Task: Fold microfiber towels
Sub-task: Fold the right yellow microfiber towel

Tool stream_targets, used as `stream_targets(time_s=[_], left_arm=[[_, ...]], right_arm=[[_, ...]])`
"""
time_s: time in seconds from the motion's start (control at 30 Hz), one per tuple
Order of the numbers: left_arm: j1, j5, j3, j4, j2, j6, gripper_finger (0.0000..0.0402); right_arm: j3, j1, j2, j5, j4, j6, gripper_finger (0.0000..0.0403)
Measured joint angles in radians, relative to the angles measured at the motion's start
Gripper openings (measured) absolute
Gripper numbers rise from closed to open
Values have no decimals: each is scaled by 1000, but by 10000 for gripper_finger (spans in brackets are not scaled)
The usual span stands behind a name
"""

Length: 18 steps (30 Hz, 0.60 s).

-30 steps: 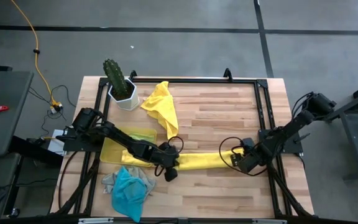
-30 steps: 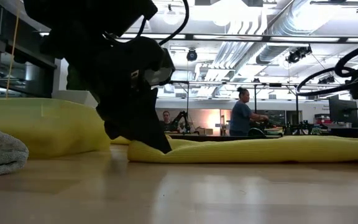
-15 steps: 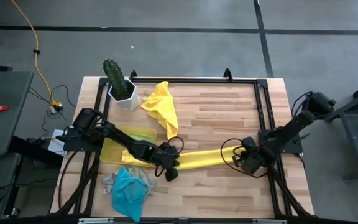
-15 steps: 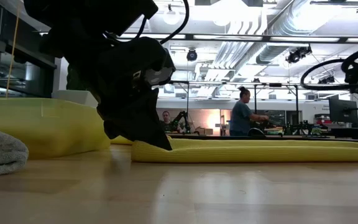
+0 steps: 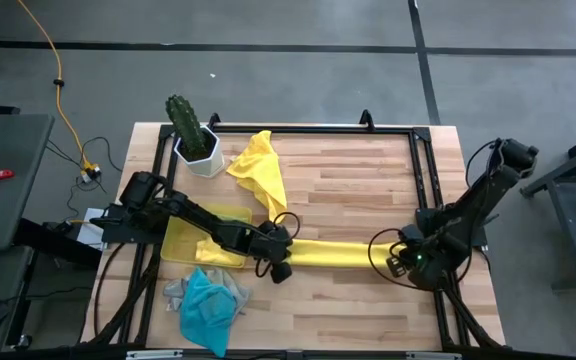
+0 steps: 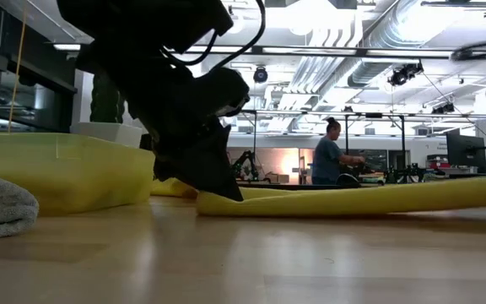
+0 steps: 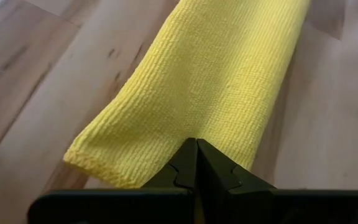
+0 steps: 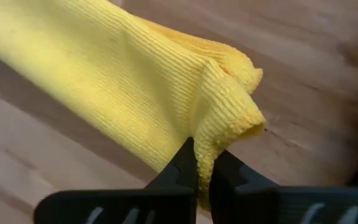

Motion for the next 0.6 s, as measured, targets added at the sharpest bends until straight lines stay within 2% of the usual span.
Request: stream_targets(time_s=[0.1, 0.27, 0.6], left_arm=[[9, 1, 0, 0, 0, 16, 0], [9, 0, 0, 0, -1, 23, 0], [-12, -10, 0, 72, 27, -36, 0]], right_arm=[[59, 5, -16, 21, -62, -46, 1], [108, -15, -28, 18, -70, -116, 0], [161, -112, -28, 76, 30, -314, 0]])
